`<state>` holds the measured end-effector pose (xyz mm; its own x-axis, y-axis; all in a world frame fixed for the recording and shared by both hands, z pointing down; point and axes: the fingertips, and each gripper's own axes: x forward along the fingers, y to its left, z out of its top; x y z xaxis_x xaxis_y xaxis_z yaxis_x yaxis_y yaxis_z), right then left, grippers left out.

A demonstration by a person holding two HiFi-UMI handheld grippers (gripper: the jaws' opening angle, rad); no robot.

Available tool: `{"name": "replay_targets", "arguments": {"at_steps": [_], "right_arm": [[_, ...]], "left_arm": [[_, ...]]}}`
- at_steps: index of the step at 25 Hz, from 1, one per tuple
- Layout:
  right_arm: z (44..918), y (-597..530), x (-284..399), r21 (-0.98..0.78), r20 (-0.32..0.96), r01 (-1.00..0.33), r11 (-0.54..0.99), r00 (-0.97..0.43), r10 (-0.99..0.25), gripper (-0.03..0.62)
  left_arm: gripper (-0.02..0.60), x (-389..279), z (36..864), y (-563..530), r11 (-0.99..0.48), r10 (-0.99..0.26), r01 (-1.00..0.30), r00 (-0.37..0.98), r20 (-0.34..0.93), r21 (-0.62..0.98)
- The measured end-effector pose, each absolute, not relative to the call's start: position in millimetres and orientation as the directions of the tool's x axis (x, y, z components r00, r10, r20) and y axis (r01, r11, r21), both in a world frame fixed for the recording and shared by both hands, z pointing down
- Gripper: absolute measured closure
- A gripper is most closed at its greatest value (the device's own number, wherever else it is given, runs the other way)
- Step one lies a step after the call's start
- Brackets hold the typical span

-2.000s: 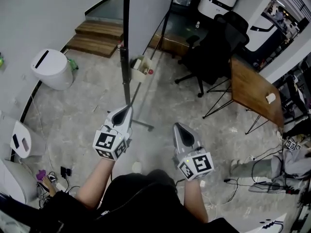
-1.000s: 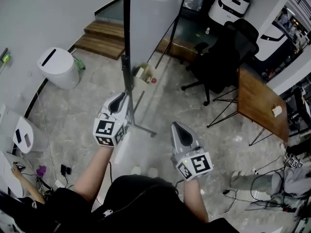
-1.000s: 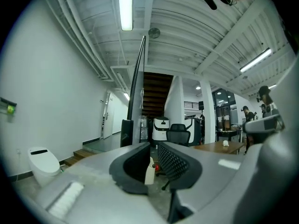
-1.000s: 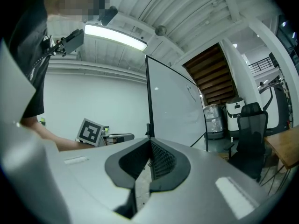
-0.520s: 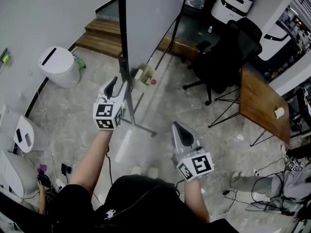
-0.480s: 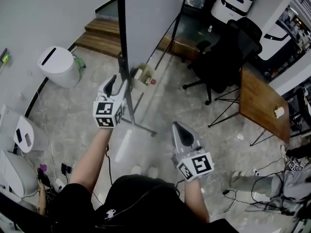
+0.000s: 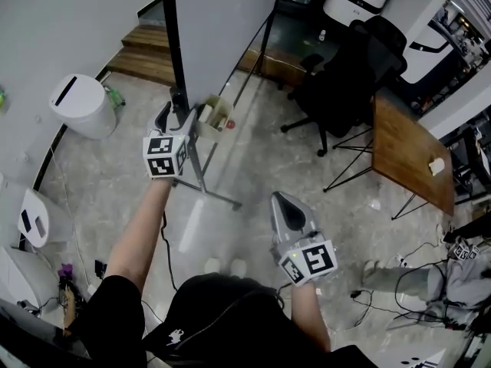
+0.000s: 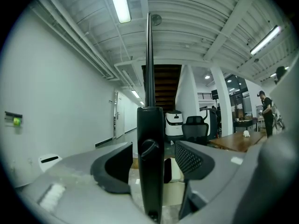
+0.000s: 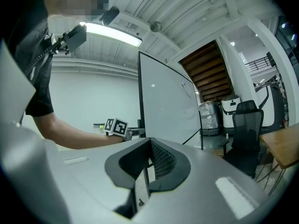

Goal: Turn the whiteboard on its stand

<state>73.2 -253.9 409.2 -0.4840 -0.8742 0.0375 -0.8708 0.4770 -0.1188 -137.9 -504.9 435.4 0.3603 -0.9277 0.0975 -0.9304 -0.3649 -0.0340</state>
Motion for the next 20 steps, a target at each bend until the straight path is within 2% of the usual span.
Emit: {"name": "replay_targets", "arguments": {"at_steps": [8,16,20], "right_arm": [[415.6,-251.2,78.5,-0.113,0.060,-0.883,0.456,-0.464,-0.884,0.588],[419.4,-246.5,87.3,-0.111,0.077,-0.897,0.428,-0.437,-0.896,0.588],[420.3,-242.4,86.8,-0.114,0.075,-0.901,0.418,-0.428,-0.901,0.588]], "left_arm": [[0.283,-137.1,451.2,-522.8,-0.351,-0.930,-0.936,0.345,0.127,-0.028],[0.319,-140.8,457.7,-532.3,-0.344,-0.930,-0.939,0.338,0.144,-0.017],[0.373,-139.5,458.1,-529.4,-0.354,-0.926,-0.935,0.350,0.139,-0.010]]}}
